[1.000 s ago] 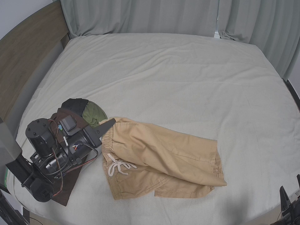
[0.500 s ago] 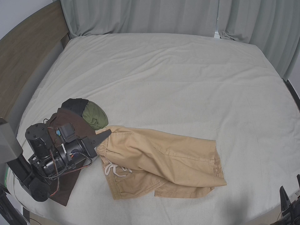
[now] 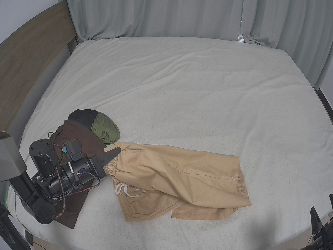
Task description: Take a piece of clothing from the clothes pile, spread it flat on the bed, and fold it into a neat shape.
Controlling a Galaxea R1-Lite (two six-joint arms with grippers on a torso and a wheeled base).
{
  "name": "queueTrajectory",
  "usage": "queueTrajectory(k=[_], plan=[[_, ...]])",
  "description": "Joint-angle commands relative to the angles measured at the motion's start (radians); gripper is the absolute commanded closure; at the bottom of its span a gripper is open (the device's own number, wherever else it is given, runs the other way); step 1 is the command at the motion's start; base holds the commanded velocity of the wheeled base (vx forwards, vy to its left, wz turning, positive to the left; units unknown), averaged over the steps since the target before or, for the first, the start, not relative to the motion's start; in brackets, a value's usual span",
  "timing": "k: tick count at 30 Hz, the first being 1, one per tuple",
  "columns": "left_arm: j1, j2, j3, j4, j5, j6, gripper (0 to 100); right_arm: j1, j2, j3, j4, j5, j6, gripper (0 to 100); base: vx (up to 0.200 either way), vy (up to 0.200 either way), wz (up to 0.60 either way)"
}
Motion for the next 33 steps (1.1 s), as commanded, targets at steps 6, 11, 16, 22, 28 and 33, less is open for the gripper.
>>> queueTrajectory(k=[6,11,16,22,28,33], plan=[[0.001,0.013,-0.001,0.000,0.001,0.015,100,0.002,-0.016,0.018,-0.003,0.002,0.006,0,0.000,0.000,0.00],[0.006,0.013,0.001,0.000,0.001,0.014,100,0.000,-0.016,0.018,-0.006,0.017,-0.003,0,0.000,0.000,0.00],[0.006,0.013,-0.001,0.000,0.001,0.015,100,-0.006,0.016,-0.091,-0.123,0.022,-0.005,0,0.000,0.000,0.00],[0.007,0.013,-0.007,0.000,0.001,0.015,100,0.034,0.238,-0.272,-0.144,0.020,0.033,0,0.000,0.000,0.00],[0.007,0.006,-0.004,0.000,0.001,0.015,100,0.122,0.389,-0.275,-0.143,0.085,0.187,0,0.000,0.000,0.00],[0.007,0.009,-0.005,0.000,0.001,0.015,100,0.129,0.479,-0.303,-0.143,0.143,0.216,0,0.000,0.000,0.00]])
